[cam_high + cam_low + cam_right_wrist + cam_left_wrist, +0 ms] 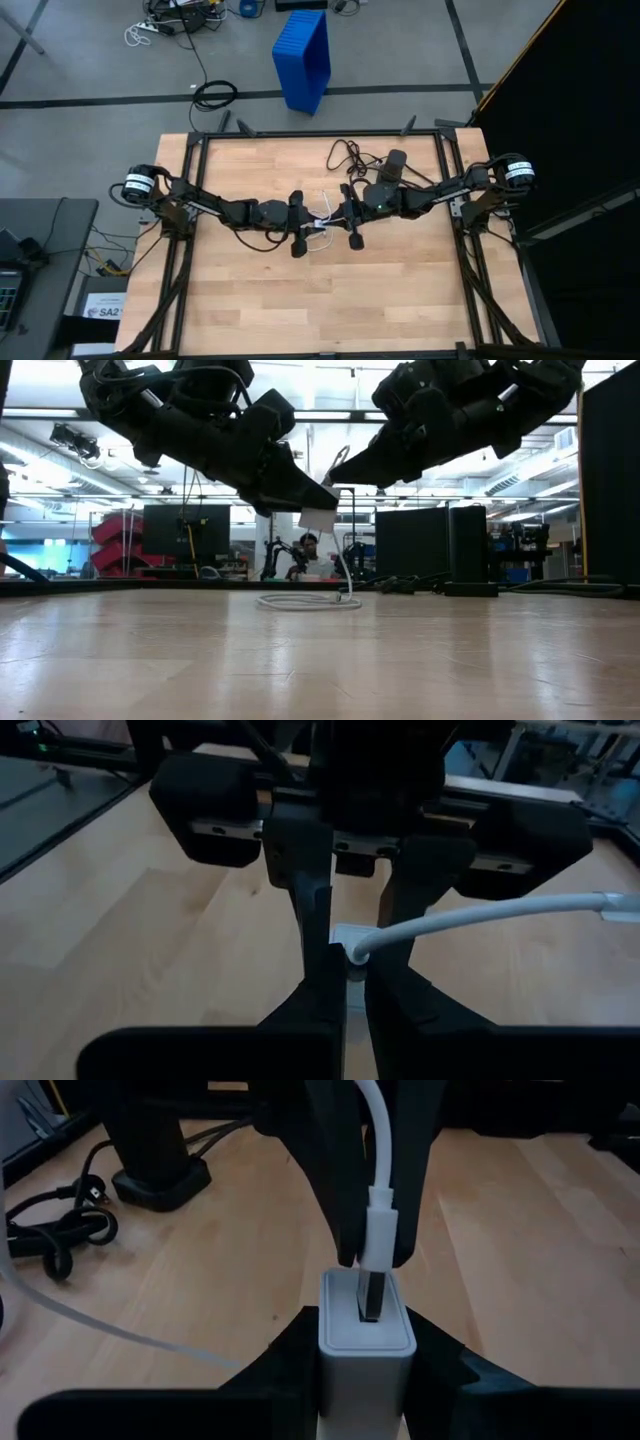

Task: Insert USB
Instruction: Insert the white charger cable into the white charger adapter

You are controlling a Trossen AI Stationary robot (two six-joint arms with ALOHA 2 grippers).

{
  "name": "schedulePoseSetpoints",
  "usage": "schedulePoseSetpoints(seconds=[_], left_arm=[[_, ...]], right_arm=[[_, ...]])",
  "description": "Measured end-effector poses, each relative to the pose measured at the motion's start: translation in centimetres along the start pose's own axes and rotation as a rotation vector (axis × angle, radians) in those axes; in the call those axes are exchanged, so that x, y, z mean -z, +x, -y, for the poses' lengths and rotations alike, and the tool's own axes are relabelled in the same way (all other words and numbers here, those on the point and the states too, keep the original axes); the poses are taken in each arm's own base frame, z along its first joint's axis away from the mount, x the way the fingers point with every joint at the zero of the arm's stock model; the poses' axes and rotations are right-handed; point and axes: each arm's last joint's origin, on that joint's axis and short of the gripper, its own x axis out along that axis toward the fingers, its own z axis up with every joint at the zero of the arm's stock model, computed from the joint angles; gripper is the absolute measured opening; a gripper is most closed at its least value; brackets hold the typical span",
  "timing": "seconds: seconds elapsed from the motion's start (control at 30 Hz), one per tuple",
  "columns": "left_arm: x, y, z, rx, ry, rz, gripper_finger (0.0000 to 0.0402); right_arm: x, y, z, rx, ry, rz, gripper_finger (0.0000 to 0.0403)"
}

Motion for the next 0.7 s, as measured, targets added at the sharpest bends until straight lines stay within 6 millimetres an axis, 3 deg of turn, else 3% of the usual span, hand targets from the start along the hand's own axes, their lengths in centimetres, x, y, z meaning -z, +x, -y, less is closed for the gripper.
schedulePoseSetpoints(seconds=[0.47, 0.7], left_arm=[[0.2, 0.0, 0.0, -0.003, -0.020, -0.030, 0.0075], [0.2, 0.0, 0.0, 0.008, -0.024, -0.033, 0.0075]], right_arm=[[-2.8, 0.6, 0.4, -0.028, -0.011, -0.189, 0.0000], [-3.2, 0.5, 0.4, -0.044, -0.008, -0.236, 0.0000]])
